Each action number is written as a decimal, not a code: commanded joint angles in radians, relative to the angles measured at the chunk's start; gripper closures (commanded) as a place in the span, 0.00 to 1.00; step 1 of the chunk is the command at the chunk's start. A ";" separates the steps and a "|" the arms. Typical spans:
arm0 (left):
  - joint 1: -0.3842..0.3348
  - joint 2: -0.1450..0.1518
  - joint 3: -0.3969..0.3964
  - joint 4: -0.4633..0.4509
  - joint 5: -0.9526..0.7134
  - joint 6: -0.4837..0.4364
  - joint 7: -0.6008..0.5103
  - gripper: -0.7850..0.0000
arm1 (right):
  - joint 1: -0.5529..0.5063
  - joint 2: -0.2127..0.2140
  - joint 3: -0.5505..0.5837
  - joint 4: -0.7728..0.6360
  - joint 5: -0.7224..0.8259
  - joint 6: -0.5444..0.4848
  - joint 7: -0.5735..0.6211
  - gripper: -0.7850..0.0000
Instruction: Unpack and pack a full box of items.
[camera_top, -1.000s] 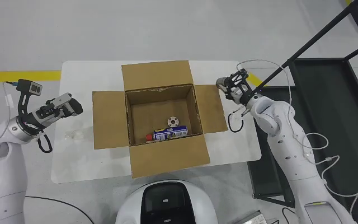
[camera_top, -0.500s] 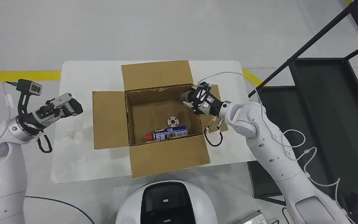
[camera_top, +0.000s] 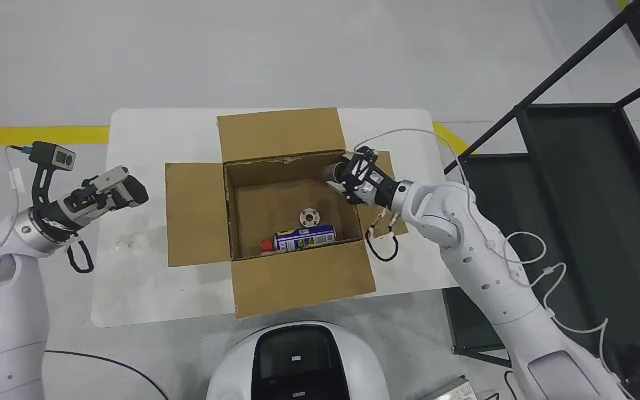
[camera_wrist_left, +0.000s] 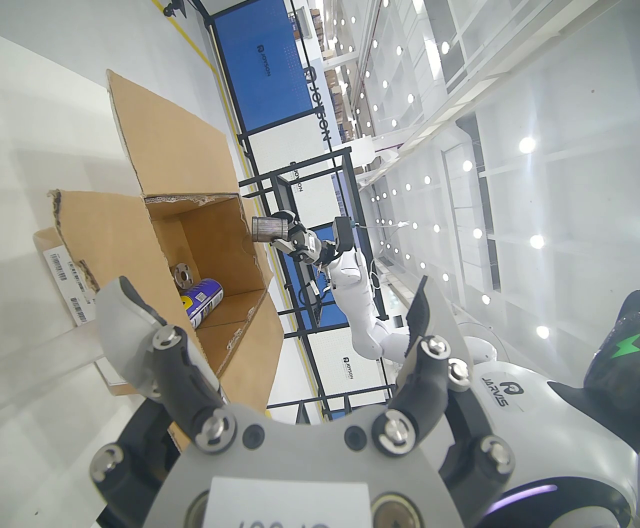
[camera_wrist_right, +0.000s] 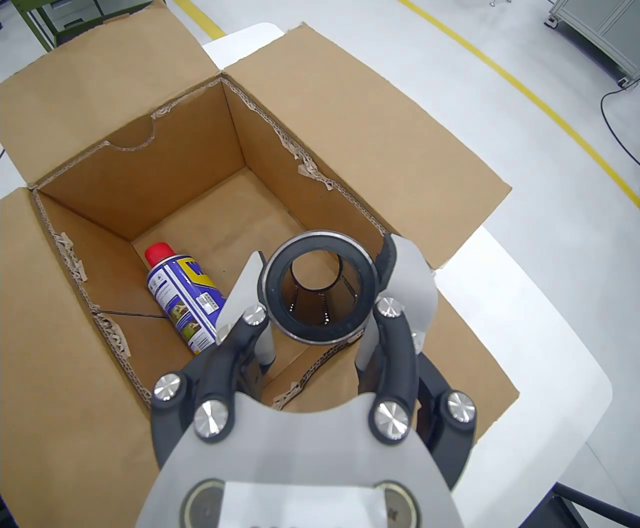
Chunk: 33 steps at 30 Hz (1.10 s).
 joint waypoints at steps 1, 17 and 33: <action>0.000 0.000 0.000 0.000 0.000 0.000 0.000 0.00 | 0.043 -0.007 -0.048 0.014 -0.016 -0.044 0.032 1.00; 0.000 0.000 0.000 0.000 0.000 0.000 0.000 0.00 | 0.507 -0.242 -0.598 0.565 0.034 -0.079 0.052 1.00; 0.000 0.000 0.000 0.000 0.000 0.000 0.000 0.00 | 0.602 -0.406 -0.735 0.942 0.005 -0.067 -0.045 0.00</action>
